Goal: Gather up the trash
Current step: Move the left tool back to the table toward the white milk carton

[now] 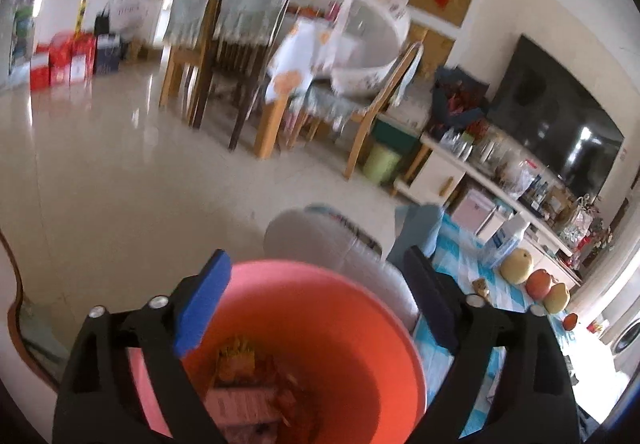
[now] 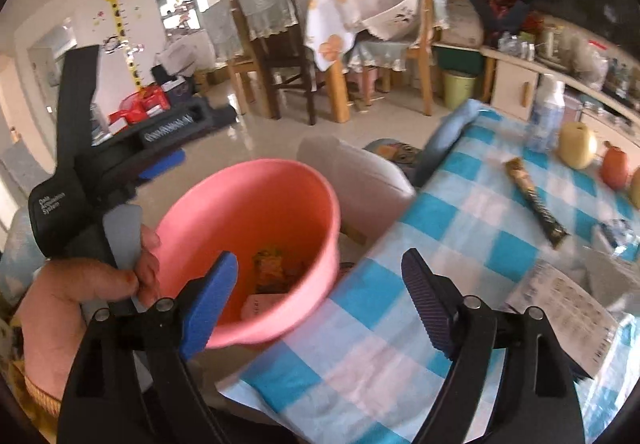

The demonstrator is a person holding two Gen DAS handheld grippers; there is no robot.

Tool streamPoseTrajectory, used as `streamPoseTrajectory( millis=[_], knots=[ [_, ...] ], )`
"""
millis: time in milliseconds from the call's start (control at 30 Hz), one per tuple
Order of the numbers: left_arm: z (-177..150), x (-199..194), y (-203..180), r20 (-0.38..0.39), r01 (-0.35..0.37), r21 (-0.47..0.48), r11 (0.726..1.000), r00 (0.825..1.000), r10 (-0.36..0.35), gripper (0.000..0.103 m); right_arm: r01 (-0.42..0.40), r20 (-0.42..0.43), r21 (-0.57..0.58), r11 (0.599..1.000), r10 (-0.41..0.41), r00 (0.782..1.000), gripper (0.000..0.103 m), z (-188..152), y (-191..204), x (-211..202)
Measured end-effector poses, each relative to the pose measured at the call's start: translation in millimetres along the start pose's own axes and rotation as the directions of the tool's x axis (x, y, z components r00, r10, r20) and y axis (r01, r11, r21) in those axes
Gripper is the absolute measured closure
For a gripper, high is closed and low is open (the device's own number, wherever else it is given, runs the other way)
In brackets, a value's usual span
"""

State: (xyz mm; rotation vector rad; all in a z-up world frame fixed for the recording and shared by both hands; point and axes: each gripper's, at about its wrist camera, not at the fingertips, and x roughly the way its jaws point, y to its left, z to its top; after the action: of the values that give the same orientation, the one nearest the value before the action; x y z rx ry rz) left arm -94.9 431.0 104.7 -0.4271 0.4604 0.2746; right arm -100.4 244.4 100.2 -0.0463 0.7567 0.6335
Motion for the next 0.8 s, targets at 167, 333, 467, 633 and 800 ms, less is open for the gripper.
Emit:
streamPoseTrajectory(
  millis=[167, 333, 467, 633, 800],
  knots=[
    [-4, -6, -19, 0.077, 0.047, 0.075, 0.996, 0.996, -0.053, 0.009, 0.054, 0.025, -0.029, 0.998, -0.053, 0.998, 0.018, -13, -8, -18],
    [-10, -6, -40, 0.079, 0.128, 0.121, 0.984, 0.987, -0.138, 0.009, 0.113, 0.085, -0.116, 0.987, -0.104, 0.991, 0.007, -29, -10, -40],
    [-15, -7, -55, 0.068, 0.174, 0.156, 0.972, 0.98, -0.186, 0.009, 0.161, 0.074, -0.146, 0.976, -0.151, 0.986, 0.005, -43, -17, -53],
    [-25, -12, -75, 0.024, 0.189, 0.232, 0.954, 0.979, -0.2, 0.009, 0.228, 0.052, -0.126, 0.965, -0.223, 0.973, 0.005, -63, -38, -63],
    [-34, -15, -86, -0.038, 0.297, 0.215, 0.93, 0.955, -0.296, 0.009, 0.268, 0.026, -0.083, 0.96, -0.267, 0.963, 0.005, -84, -56, -75]
  ],
)
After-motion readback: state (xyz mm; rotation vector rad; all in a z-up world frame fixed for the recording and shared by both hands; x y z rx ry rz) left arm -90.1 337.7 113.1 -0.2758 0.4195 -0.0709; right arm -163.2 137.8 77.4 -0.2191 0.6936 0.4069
